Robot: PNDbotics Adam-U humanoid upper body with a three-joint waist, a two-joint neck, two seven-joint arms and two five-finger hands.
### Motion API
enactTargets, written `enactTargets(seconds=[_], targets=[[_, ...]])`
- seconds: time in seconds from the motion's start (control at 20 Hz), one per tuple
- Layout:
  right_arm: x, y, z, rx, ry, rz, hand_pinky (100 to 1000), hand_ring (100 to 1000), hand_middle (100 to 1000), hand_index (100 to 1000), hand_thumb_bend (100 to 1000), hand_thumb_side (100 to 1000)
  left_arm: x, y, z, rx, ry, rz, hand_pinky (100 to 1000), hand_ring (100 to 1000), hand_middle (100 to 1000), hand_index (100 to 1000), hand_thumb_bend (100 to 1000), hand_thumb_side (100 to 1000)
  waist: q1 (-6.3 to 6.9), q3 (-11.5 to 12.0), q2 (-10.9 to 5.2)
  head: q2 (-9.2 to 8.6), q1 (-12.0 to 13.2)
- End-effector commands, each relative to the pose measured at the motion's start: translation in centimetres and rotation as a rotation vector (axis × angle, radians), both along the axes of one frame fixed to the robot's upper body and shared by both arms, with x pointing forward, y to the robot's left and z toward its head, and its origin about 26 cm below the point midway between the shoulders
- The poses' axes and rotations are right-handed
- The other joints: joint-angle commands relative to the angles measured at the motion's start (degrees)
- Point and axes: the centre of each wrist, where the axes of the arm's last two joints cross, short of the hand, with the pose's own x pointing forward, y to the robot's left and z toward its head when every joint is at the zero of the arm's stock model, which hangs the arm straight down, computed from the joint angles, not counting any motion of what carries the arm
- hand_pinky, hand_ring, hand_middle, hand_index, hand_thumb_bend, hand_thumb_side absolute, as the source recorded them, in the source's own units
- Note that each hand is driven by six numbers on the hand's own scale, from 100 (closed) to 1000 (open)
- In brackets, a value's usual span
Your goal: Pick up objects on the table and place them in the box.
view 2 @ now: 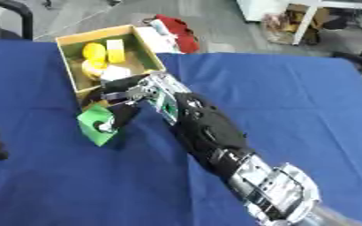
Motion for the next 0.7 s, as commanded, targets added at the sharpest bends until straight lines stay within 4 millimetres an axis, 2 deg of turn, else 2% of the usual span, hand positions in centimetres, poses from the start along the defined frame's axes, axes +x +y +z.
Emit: enactTargets(seconds=[0.05, 0.1, 0.2, 0.25, 0.5, 0.65, 0.7], targets=[[0.14, -0.41, 1.3, -0.237, -0.034, 0.281, 919, 979, 1000, 1000, 100, 467, 0.08, 0.25, 0.58, 0.003, -0.021, 0.001, 645, 562, 551, 728, 100, 758, 1.13, -0.09, -1.31, -0.09, -0.02], [0.11, -0.44, 1.12, -0.25, -0.036, 0.285, 921, 982, 1000, 1000, 100, 361, 0.08, 0.26, 0.59, 0.003, -0.021, 0.001, 645, 562, 551, 728, 100, 757, 1.12, -0.08, -1.29, -0.09, -0.02], [0.04, -0.48, 0.78, -0.275, -0.041, 0.291, 921, 982, 1000, 1000, 100, 232, 0.09, 0.28, 0.62, 0.003, -0.023, 0.002, 645, 562, 551, 728, 100, 757, 1.13, -0.06, -1.25, -0.11, 0.0], [0.01, -0.48, 0.62, -0.285, -0.043, 0.293, 921, 982, 1000, 1000, 100, 202, 0.1, 0.27, 0.64, 0.003, -0.023, 0.002, 645, 562, 551, 728, 100, 757, 1.15, -0.06, -1.22, -0.12, 0.02], [-0.15, -0.24, 0.6, -0.326, -0.07, 0.296, 917, 969, 983, 1000, 100, 224, 0.13, 0.25, 0.7, 0.003, -0.026, 0.001, 645, 562, 551, 728, 100, 756, 1.25, -0.03, -1.14, -0.2, -0.03], [-0.26, 0.01, 1.24, -0.299, -0.091, 0.295, 895, 933, 894, 999, 100, 225, 0.14, 0.23, 0.7, 0.002, -0.026, 0.0, 645, 562, 551, 728, 100, 756, 1.3, -0.07, -1.14, -0.19, -0.08], [-0.3, 0.09, 1.48, -0.279, -0.1, 0.294, 882, 907, 819, 958, 100, 224, 0.14, 0.22, 0.7, 0.002, -0.025, 0.0, 645, 562, 551, 728, 100, 756, 1.3, -0.08, -1.15, -0.18, -0.1]])
